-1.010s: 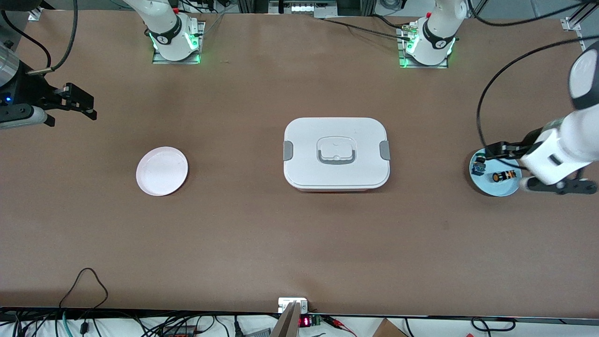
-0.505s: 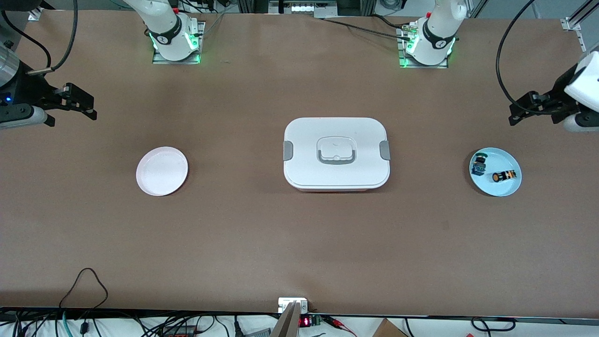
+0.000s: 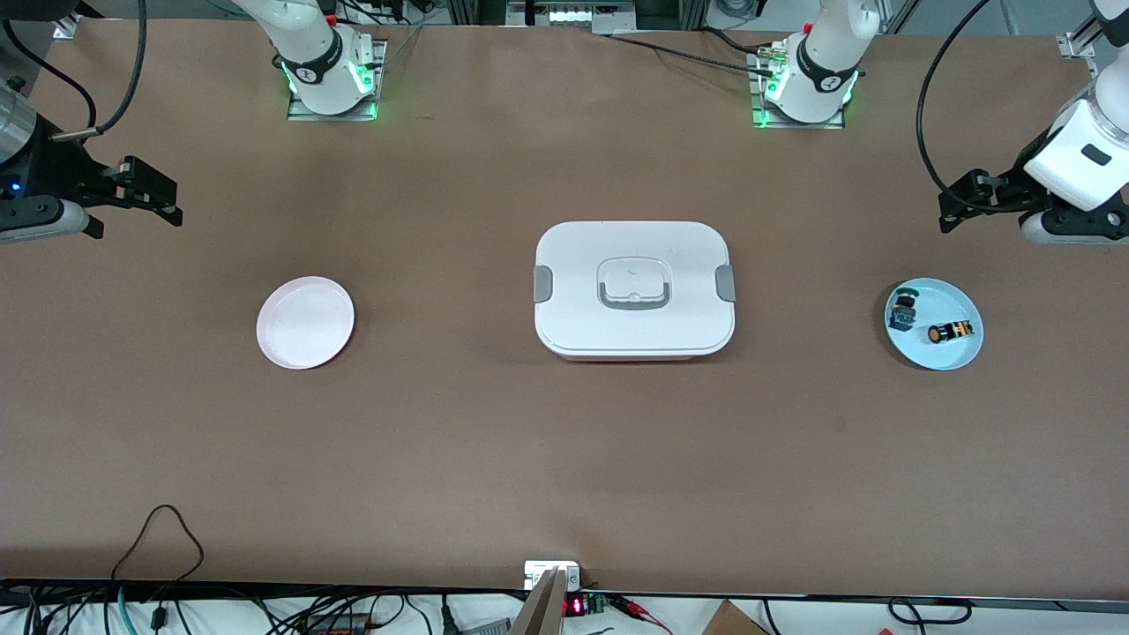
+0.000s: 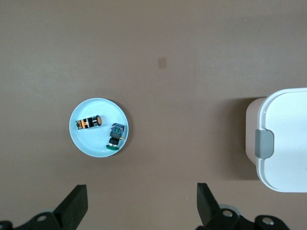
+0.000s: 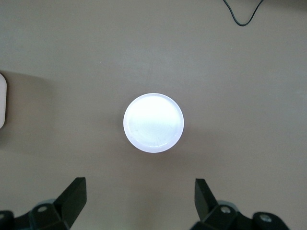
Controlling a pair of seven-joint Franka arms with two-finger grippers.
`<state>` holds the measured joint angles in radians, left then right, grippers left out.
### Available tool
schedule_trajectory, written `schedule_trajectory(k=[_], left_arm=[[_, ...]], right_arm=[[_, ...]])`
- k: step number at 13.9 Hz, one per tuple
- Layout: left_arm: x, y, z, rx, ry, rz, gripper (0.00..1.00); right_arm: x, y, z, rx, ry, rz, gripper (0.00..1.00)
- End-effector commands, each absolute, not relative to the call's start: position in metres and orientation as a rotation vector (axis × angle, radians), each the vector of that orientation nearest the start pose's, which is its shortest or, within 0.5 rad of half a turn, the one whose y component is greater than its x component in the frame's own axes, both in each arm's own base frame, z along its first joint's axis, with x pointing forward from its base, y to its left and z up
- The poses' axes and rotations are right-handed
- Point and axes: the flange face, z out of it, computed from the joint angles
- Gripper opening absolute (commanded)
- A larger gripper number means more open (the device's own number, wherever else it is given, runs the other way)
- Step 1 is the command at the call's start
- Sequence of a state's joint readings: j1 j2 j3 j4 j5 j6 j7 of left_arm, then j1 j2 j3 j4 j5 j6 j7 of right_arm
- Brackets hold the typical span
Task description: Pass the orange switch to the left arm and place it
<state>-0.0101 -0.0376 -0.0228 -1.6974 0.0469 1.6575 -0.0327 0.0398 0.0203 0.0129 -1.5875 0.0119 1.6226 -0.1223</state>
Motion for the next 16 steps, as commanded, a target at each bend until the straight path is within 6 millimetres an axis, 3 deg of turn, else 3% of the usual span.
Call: schedule_trajectory(k=[1,7,16], left_arm=[[0.5648,-0.0091,0.596,-3.077,0.011,0.019,1.0],[0.5688,-0.0098,0.5868,-3.075,0.009,0.049,1.0],[0.5709,-0.0062,0.5915,-3.074,0.011,0.033,1.0]], right_arm=[[0.563,0.0302,0.6137,-3.129,-0.291,-0.039,1.0],[0.5633,0.0302,0.6127,-3.128,-0.291,-0.034,1.0],[0.5633,0.0302,0.6127,-3.128,-0.291,-0.034,1.0]])
